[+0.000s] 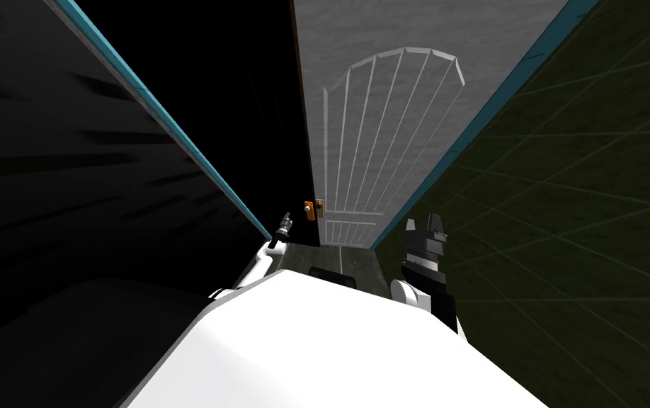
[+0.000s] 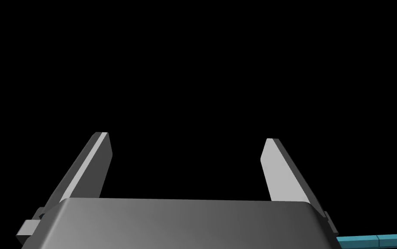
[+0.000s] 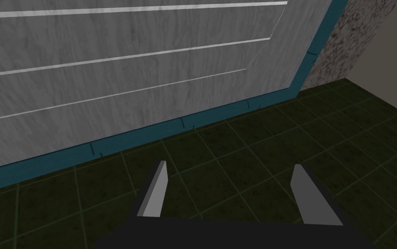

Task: Pull the door open

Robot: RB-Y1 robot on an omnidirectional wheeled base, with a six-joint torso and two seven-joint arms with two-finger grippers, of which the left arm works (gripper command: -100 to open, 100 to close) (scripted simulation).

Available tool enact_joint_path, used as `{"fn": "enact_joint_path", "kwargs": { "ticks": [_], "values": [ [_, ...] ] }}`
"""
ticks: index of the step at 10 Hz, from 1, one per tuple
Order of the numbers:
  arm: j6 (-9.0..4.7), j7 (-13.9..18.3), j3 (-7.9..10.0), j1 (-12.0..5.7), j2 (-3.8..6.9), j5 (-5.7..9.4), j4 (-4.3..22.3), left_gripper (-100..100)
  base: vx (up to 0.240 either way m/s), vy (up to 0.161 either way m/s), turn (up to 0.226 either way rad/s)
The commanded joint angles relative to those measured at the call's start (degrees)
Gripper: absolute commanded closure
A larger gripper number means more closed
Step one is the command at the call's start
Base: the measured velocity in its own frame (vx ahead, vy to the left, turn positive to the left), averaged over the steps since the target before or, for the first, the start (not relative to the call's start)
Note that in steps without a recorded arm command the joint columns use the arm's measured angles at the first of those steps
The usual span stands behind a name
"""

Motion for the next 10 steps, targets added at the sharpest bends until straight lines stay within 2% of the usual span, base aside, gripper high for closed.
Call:
{"fn": "enact_joint_path", "kwargs": {
  "ticks": [1,4,5,6,10],
  "values": [
    [-0.09,-0.11,-0.32,-0.68,-0.39,-0.1,0.01,-100,0.199,-0.042,-0.086],
    [-0.36,-0.21,-2.13,-2.83,-1.77,-0.46,-0.73,-100,0.221,-0.081,-0.146],
    [-0.23,-0.27,-1.62,-2.66,-1.54,-0.41,-0.29,-100,0.086,-0.059,-0.031],
    [-0.23,-0.27,-1.62,-2.66,-1.54,-0.41,-0.29,100,-0.006,0.009,0.034],
    [-0.23,-0.27,-1.62,-2.66,-1.54,-0.41,-0.29,100,-0.022,0.01,-0.01]
  ]
}}
